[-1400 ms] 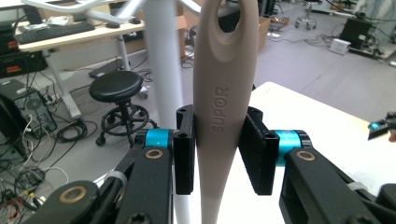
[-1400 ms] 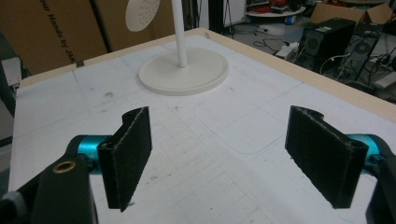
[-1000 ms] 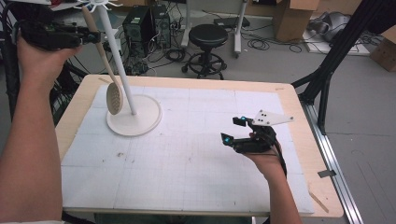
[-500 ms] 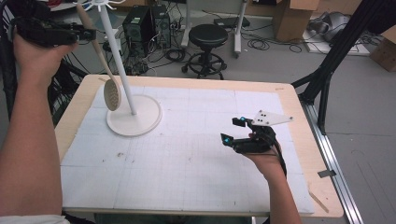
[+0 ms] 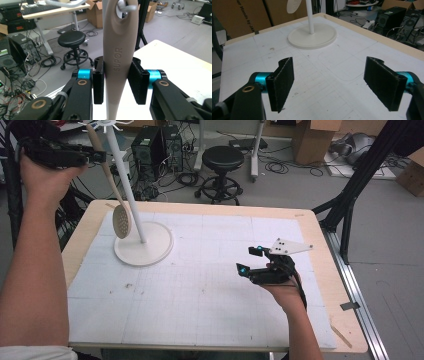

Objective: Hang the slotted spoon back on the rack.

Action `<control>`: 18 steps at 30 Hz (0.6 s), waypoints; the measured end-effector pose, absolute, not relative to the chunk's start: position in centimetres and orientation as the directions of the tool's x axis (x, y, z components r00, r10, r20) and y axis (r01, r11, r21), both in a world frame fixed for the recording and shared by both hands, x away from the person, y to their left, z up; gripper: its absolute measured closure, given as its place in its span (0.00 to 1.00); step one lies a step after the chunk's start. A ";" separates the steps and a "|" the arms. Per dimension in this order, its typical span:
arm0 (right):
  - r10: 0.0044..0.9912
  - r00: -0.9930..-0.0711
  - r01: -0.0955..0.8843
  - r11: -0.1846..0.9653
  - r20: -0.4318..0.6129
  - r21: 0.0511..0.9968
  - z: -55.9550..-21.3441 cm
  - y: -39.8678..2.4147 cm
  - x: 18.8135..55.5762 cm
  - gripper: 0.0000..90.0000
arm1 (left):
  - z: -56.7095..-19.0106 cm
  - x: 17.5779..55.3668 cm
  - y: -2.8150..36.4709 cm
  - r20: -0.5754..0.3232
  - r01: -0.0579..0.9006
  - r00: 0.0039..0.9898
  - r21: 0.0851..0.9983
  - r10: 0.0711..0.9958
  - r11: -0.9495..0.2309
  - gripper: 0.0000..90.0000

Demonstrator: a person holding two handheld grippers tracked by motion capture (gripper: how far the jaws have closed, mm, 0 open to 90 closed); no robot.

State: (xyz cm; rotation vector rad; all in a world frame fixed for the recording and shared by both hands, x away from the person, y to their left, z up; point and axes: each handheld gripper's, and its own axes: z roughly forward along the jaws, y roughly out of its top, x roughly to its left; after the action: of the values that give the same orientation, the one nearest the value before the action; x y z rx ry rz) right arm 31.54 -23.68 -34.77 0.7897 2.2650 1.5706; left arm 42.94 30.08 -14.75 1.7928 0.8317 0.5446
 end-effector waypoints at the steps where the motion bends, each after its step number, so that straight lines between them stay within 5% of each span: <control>1: 0.576 -0.813 0.279 0.263 0.082 0.924 -34.8 -23.7 31.5 0.26 | -14.8 42.9 30.1 -0.028 0.273 0.655 0.940 0.755 -0.203 0.73; 6: 0.574 -0.814 0.279 0.263 0.083 0.924 -34.8 -23.6 31.6 0.26 | -15.1 42.3 30.7 -0.074 0.235 0.641 0.966 0.764 -0.103 0.55; 18: 0.565 -0.822 0.273 0.276 0.074 0.922 -34.8 -23.1 31.5 0.26 | -18.1 40.8 31.6 -0.067 0.271 0.655 0.950 0.753 -0.151 0.46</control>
State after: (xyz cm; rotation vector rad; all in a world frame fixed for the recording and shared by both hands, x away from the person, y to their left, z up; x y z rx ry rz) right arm 31.50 -23.12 -34.83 0.7715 2.2802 1.5633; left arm 40.75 31.56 -18.09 1.7207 0.8355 0.5207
